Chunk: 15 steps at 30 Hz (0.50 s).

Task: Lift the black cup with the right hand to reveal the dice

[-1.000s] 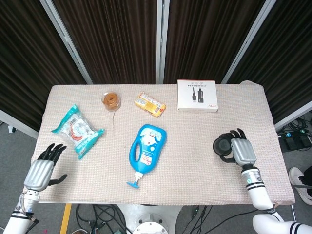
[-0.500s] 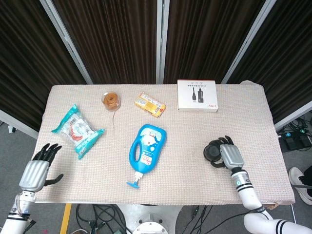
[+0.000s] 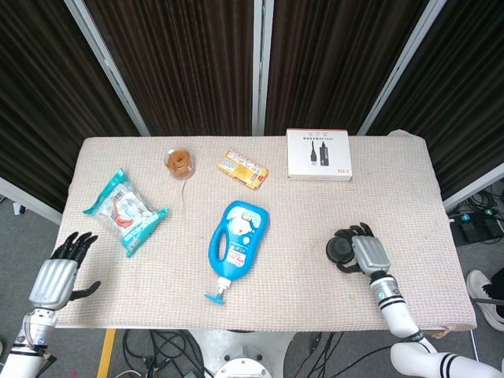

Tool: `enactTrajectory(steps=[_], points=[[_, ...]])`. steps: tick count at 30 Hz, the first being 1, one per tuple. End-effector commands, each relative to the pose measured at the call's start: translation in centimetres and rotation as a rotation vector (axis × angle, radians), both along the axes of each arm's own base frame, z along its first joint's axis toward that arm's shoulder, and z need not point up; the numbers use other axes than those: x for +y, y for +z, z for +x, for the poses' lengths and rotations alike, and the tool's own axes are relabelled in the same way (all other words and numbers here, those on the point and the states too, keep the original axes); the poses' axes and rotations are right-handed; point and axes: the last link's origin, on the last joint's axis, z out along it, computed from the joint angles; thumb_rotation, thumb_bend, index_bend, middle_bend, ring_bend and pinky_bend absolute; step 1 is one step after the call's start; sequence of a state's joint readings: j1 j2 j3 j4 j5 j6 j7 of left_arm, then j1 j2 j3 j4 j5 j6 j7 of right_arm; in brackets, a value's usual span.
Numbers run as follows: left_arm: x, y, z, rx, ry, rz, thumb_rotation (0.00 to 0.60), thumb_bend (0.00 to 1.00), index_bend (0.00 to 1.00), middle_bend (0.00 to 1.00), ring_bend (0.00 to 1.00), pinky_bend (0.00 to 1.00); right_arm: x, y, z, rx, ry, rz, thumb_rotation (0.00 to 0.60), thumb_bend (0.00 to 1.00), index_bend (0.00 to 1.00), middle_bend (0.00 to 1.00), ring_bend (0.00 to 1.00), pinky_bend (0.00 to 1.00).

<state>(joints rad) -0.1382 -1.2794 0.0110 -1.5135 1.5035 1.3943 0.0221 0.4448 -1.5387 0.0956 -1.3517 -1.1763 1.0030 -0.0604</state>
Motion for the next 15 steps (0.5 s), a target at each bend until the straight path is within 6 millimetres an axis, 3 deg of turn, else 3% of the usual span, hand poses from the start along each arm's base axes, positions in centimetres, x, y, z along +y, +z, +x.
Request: enactTrajectory(steps=[1,5,15], points=[[0.0,0.0,-0.2,0.0,0.014,-0.001,0.6,0.18,0.1,0.07,0.0,0.19,0.2,0.1,0.1,0.007,0.024,0.031,0.6,0.03,0.15,0.33,0.04,0.0],[0.0,0.1,-0.2,0.001,0.015,0.002,0.6,0.18,0.1,0.07,0.0,0.19,0.3,0.7,0.2,0.006,0.037,0.032,0.6,0.0,0.05,0.2,0.0,0.0],[0.1,0.0,-0.1,0.002,0.016,0.004,0.6,0.18,0.1,0.07,0.0,0.19,0.6,1.5,0.3,0.016,0.044,0.015,0.6,0.0,0.05,0.19,0.0,0.0]])
